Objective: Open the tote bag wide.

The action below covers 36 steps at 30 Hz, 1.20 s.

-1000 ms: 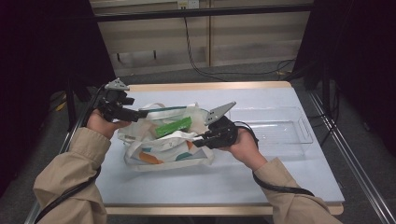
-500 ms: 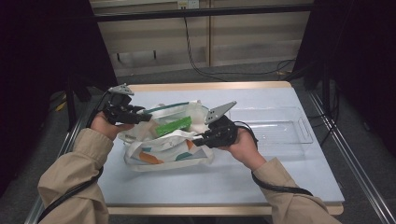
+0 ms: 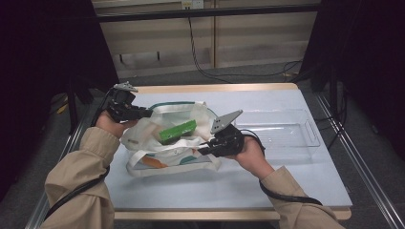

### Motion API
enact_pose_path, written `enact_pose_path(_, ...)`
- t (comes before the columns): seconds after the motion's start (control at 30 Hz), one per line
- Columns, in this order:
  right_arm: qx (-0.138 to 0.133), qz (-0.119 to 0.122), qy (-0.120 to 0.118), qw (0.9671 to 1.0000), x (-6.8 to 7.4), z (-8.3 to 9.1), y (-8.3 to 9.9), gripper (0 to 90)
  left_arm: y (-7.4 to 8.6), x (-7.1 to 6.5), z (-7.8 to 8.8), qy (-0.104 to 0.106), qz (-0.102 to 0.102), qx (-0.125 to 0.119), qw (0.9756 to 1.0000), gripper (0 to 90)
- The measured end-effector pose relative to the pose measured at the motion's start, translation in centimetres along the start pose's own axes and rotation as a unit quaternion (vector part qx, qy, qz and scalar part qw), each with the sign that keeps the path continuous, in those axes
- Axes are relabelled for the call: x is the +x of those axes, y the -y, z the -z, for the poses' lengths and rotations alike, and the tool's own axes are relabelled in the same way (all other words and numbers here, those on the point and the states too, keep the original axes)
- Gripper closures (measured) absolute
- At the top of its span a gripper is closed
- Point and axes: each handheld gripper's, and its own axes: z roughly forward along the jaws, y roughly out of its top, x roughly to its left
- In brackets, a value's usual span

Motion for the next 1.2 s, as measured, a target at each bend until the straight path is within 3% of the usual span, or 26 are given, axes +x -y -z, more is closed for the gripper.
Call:
enact_pose_path(0.37, -0.006, 0.005, 0.009, 0.9999, 0.9, -0.1, 1.4, 78.8, -0.5, 1.1, -0.4, 0.007, 0.04, 0.002, 0.9992, 82.1)
enact_pose_path(1.0, -0.007, 0.004, 0.014, 0.9999, 1.6, -0.6, 3.5, 78.6, -0.9, 2.1, -0.8, 0.012, 0.05, 0.016, 0.9985, 82.0)
enact_pose_path(1.2, -0.014, -0.006, 0.014, 0.9998, 1.8, -0.7, 4.3, 78.4, -0.9, 2.1, -0.9, 0.011, 0.06, 0.017, 0.998, 82.1)
